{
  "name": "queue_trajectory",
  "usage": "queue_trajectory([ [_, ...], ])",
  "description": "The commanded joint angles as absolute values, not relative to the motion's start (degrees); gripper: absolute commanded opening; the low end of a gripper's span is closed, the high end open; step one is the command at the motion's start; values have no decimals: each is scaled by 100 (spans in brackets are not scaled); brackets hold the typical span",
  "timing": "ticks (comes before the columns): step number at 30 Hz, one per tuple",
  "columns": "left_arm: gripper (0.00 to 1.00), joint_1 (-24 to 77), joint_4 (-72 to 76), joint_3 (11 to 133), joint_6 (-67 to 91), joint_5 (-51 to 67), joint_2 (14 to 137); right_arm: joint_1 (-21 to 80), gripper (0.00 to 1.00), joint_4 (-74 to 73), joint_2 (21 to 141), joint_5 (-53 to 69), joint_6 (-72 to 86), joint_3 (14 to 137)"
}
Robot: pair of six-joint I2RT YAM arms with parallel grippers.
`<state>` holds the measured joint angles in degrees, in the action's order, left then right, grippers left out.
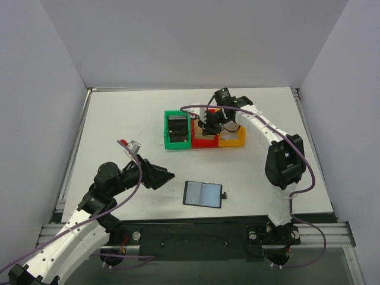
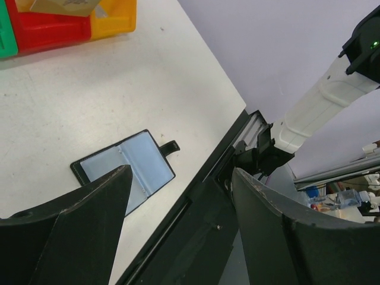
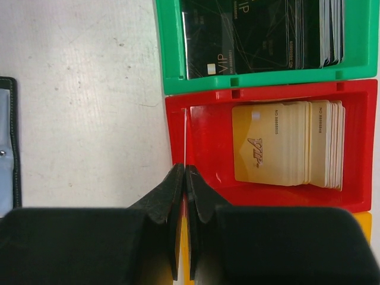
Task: Take the credit cards out of the card holder
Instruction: Place the credit card in the storage box.
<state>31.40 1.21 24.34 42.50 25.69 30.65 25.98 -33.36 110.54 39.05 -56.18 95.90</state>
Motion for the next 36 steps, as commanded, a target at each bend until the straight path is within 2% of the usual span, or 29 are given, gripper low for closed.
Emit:
queue_trajectory([
  [1,78,3138,-193,2505,4113,2514,3015,2479,0,-3287,11241,4122,-6038,9914],
  [18,77,3155,-307,2461,4061,2347,3041,2347,0,-3270,12067,4192,-6275,10643],
  [36,77,3190,-290,2417,4069,2355,3234,2426,0,-3270,12542,3981,-6469,10547],
])
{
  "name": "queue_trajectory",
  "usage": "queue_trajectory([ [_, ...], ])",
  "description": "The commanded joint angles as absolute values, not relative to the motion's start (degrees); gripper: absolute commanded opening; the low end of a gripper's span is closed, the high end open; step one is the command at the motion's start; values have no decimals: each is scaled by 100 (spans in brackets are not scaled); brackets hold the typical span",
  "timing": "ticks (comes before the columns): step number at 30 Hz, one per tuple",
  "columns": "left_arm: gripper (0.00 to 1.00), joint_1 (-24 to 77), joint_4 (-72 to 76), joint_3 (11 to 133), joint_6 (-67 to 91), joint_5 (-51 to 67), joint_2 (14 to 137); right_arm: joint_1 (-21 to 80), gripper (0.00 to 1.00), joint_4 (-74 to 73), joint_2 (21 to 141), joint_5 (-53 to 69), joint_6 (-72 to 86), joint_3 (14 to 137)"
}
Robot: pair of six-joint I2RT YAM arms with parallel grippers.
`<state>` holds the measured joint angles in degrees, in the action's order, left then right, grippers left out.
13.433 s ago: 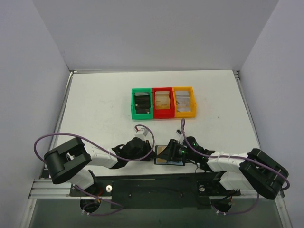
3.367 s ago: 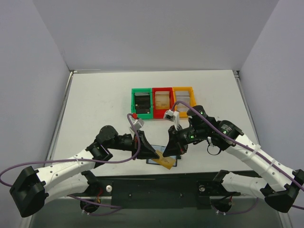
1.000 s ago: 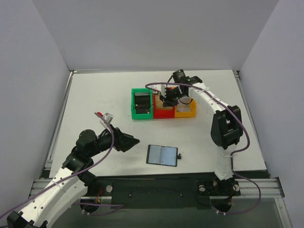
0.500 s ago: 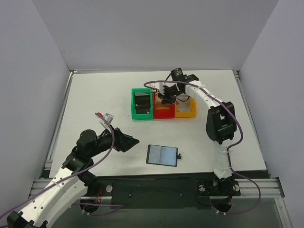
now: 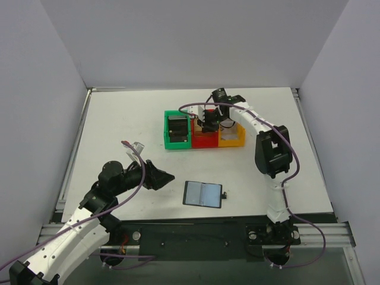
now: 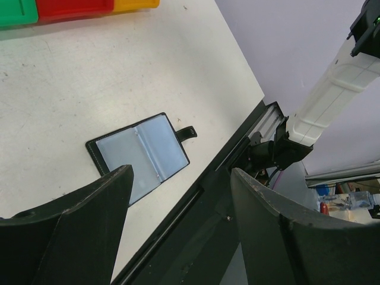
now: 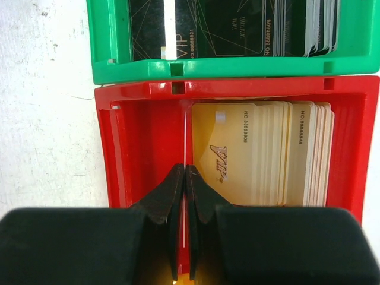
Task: Take the credit cards out of the card holder
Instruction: Place the credit card in the storage box.
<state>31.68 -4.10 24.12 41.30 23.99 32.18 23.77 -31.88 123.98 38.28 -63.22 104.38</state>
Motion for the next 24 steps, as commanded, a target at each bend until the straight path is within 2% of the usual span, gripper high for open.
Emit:
queue_trajectory([
  [1,77,3190,-290,2417,4069,2355,3243,2434,0,-3270,12594,3964,-6443,10573],
  [24,76,3217,-229,2373,4104,2364,3296,2461,0,-3006,13052,3648,-6319,10986],
])
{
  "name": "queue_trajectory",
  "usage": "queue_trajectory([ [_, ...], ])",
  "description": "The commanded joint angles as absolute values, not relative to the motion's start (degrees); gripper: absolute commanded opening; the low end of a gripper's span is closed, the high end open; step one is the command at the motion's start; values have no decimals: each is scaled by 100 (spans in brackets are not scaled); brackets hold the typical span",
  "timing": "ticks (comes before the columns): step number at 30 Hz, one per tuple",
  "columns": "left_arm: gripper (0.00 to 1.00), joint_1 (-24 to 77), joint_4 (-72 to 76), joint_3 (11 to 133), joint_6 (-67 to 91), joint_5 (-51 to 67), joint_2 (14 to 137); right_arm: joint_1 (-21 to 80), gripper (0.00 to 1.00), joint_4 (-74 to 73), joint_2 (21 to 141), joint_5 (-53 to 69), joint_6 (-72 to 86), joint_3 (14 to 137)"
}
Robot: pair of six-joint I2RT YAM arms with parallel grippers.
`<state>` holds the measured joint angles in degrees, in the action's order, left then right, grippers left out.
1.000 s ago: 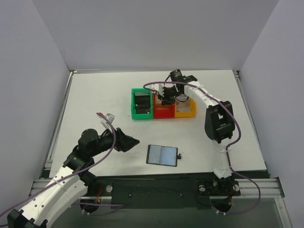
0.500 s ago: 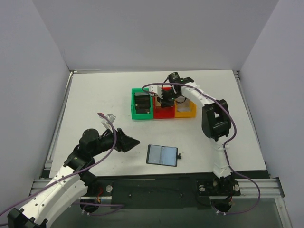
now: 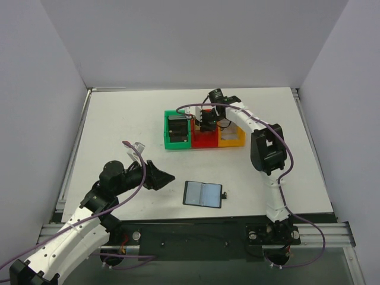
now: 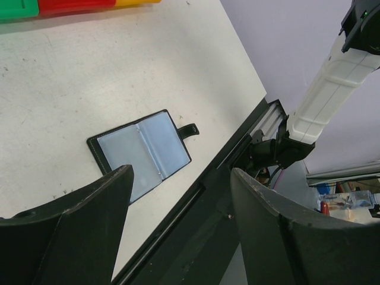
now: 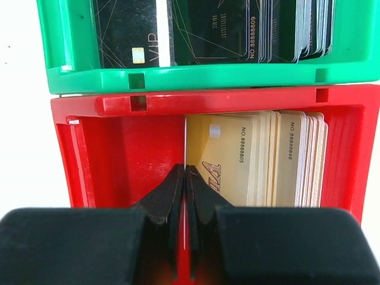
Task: Take the credit cards out of the card holder
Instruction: Place the credit card in the storage box.
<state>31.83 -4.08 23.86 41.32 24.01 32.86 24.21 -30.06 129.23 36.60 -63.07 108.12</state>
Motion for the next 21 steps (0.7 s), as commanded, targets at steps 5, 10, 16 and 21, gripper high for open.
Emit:
queue_trajectory([
  [5,76,3225,-202,2356,4113,2382,3305,2461,0,-2840,13061,3472,-6284,10925],
  [10,76,3226,-193,2338,4122,2382,3313,2470,0,-2646,13043,3358,-6232,10854],
  [16,76,3234,-193,2338,4131,2382,3322,2452,0,-2566,13087,3357,-6126,10855],
  [21,76,3234,-176,2347,4122,2399,3340,2452,0,-2409,13096,3235,-5924,10819],
])
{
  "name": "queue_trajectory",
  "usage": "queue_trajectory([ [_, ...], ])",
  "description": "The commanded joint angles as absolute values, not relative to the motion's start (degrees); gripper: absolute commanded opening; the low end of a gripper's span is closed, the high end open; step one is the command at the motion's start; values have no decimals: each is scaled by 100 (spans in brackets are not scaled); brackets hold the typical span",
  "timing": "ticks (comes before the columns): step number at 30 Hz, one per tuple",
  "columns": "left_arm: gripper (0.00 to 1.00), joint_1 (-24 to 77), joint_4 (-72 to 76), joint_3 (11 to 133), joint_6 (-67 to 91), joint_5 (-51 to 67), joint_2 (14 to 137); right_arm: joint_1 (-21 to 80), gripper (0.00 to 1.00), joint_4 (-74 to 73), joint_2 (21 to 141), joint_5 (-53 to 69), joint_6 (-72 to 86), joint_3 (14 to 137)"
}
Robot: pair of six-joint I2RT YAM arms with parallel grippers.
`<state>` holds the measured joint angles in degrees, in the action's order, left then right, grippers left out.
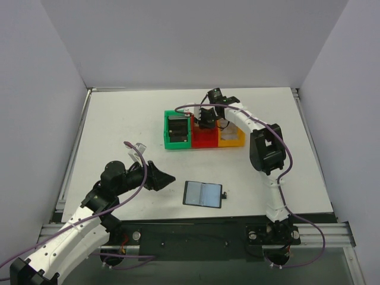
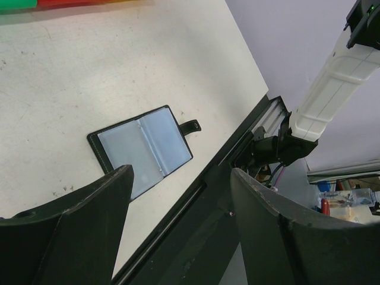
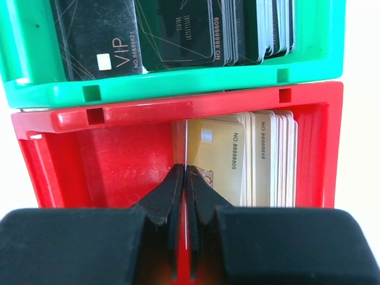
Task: Take the credit cards out of the card holder
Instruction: Place the credit card in the storage box.
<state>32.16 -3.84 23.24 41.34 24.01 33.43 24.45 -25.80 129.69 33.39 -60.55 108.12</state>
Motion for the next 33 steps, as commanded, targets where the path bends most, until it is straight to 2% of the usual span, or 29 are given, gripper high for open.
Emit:
queue_trajectory([
  [1,76,3234,-184,2347,4131,2399,3331,2452,0,-2400,13087,3217,-5898,10802],
  [4,76,3243,-176,2338,4131,2399,3331,2452,0,-2312,13061,3164,-5871,10775],
  [10,76,3243,-149,2329,4140,2417,3331,2452,11,-2180,12982,2980,-5801,10714],
  [22,76,3261,-114,2320,4166,2452,3331,2435,12,-2004,12806,2760,-5731,10538],
  [26,76,3270,-105,2320,4166,2452,3314,2435,21,-1916,12736,2698,-5687,10459],
  [33,76,3278,-97,2312,4175,2461,3287,2435,24,-1793,12613,2610,-5643,10389],
])
